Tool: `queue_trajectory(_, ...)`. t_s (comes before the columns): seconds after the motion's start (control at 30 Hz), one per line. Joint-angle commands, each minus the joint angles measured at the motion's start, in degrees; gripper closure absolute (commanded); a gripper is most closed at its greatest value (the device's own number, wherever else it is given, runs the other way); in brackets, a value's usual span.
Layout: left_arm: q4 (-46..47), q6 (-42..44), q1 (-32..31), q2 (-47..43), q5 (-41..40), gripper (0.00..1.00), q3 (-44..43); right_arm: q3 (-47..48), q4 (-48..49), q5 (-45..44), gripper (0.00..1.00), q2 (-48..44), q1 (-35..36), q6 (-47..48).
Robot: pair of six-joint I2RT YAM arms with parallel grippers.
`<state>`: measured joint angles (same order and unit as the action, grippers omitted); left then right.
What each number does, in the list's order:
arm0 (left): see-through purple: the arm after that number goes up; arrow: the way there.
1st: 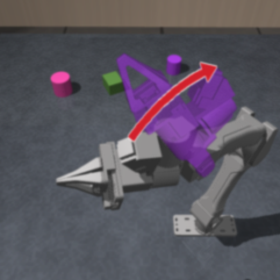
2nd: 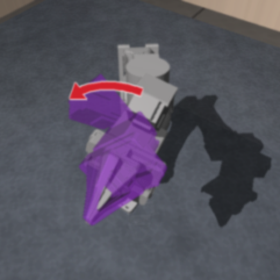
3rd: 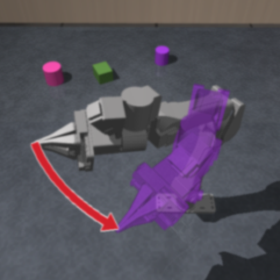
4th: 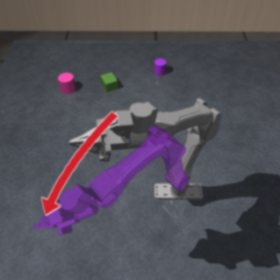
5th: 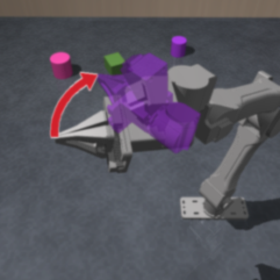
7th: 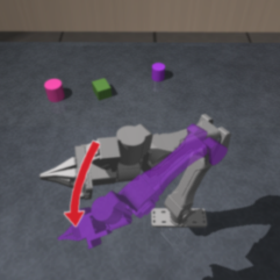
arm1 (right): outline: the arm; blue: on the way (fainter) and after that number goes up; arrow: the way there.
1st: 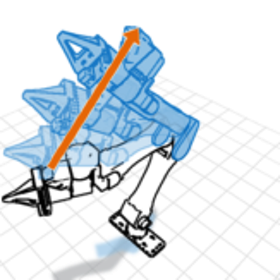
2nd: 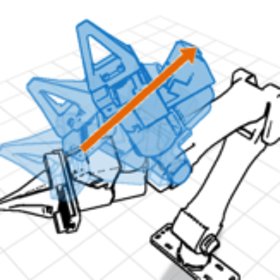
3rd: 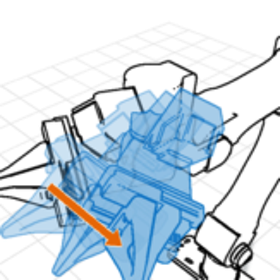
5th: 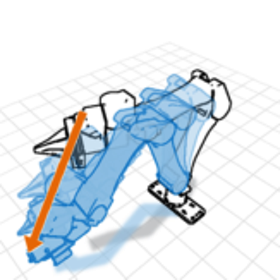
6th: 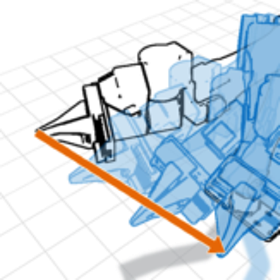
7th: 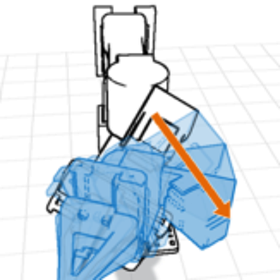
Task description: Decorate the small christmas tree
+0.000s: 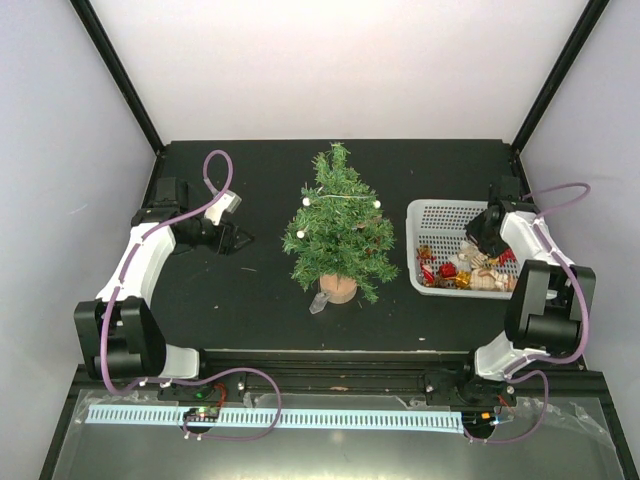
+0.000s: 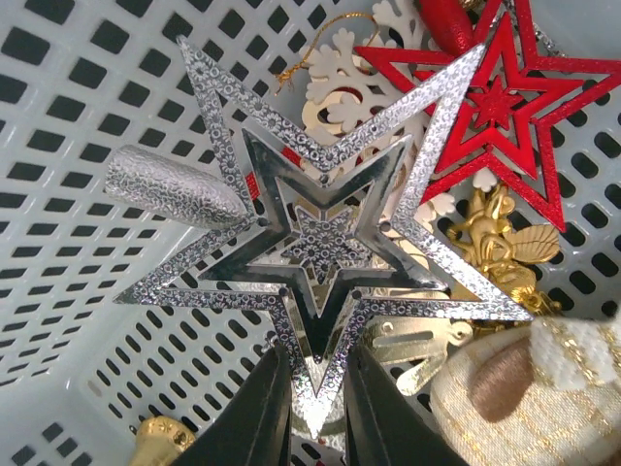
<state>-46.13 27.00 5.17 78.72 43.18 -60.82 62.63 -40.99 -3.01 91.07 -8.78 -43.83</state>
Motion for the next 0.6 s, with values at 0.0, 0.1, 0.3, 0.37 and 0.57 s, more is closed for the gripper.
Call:
queue_trajectory(0.0,-1.9,1.6,-0.1,-2.0,2.1,0.37,-1.7,-1.1,-1.5,1.4,0.84,-2.7,-0.3,0.0)
queue_trajectory(0.1,-2.6,1.8,-0.2,-2.9,2.4,0.37,-1.5,-1.7,-1.9,1.8,0.84,-4.9,-0.3,0.3)
queue_trajectory(0.3,-4.3,2.3,-0.2,-5.0,2.3,0.37,-2.2,-2.5,-3.5,3.8,0.84,-10.9,0.9,0.9)
queue_trajectory(0.37,-5.1,2.6,-0.2,-5.8,2.3,0.37,-2.7,-1.6,-4.7,3.4,0.84,-13.3,2.5,1.4)
queue_trajectory(0.57,-7.6,3.2,-0.2,-9.6,1.8,0.37,-4.6,3.1,-9.0,0.9,0.83,-19.9,8.7,3.9)
